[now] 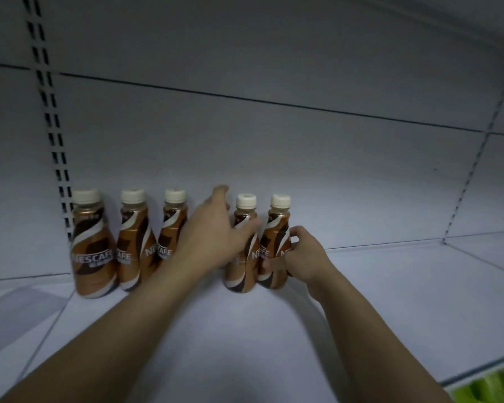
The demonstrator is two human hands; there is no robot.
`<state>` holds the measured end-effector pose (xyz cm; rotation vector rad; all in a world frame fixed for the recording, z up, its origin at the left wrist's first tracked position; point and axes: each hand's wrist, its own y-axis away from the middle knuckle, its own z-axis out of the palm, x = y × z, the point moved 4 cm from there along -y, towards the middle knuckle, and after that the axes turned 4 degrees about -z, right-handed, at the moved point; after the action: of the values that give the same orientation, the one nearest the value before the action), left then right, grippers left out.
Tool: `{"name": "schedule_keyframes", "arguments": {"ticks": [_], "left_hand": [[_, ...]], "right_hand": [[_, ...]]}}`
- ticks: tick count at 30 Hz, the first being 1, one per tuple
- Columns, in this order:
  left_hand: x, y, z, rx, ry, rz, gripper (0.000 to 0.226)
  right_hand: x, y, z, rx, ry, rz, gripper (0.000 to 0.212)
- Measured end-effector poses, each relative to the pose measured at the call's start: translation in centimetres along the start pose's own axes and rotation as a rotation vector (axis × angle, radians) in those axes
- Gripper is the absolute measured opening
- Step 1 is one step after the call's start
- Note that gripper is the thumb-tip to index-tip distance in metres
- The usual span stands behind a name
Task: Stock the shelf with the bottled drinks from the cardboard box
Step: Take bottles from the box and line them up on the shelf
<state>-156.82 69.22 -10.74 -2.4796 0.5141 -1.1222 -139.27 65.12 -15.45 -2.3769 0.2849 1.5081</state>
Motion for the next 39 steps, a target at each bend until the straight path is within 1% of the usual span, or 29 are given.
{"name": "schedule_keyframes", "arguments": {"ticks": [1,4,5,7,9,11,13,16,18,21,28,31,35,39], "left_hand": [[0.4,-0.9,-0.8,-0.009,-0.018,0.008,0.078],[1.5,-2.9,-2.0,-0.135,-0.124,0.027,0.044],[1.7,-3.4,-2.3,-0.166,-0.151,0.023,0.037],[1.7,-4.0,-2.9,-0.191,-0.205,0.01,0.032],[1.6,-4.5,-3.6,-0.145,-0.281,0.008,0.03],[1.9,-4.8,-3.9,-0.063,-0.443,0.053,0.03],[2.2,-5.0,-3.7,-0.024,-0.572,0.107,0.032],[2.0,-5.7,-4.0,0.012,-0.647,0.133,0.036],[1.6,-6.2,-4.3,0.029,-0.658,0.128,0.04],[1.2,-6.5,-4.5,0.022,-0.644,0.135,0.044],[0.8,-6.7,-5.7,-0.02,-0.625,0.131,0.044],[0.7,-6.7,-5.6,-0.029,-0.65,0.114,0.045],[0.5,-6.7,-5.2,-0.028,-0.693,0.123,0.045],[0.3,-6.7,-5.2,-0.031,-0.672,0.118,0.045]], "right_hand": [[0.0,0.0,0.2,0.0,-0.007,0.005,0.061],[-0.4,0.0,0.8,0.002,-0.027,0.009,0.062],[-0.6,-0.1,1.0,0.0,-0.035,0.012,0.062],[-0.7,-0.2,1.5,-0.002,-0.095,0.02,0.06],[-0.8,-0.3,2.4,0.014,-0.144,0.012,0.058],[-0.7,-0.5,3.3,0.041,-0.121,-0.031,0.056],[-0.4,-0.4,3.9,0.068,-0.088,-0.091,0.056],[0.2,0.0,4.2,0.064,-0.098,-0.164,0.056],[0.7,0.2,4.3,0.05,-0.13,-0.207,0.054],[0.8,0.3,4.6,0.04,-0.103,-0.241,0.05],[0.4,0.3,5.7,0.03,-0.05,-0.28,0.041],[0.6,0.2,5.9,0.041,-0.016,-0.277,0.041],[0.6,0.0,5.7,0.051,0.073,-0.274,0.047],[0.4,-0.2,5.6,0.039,0.117,-0.255,0.041]]}}
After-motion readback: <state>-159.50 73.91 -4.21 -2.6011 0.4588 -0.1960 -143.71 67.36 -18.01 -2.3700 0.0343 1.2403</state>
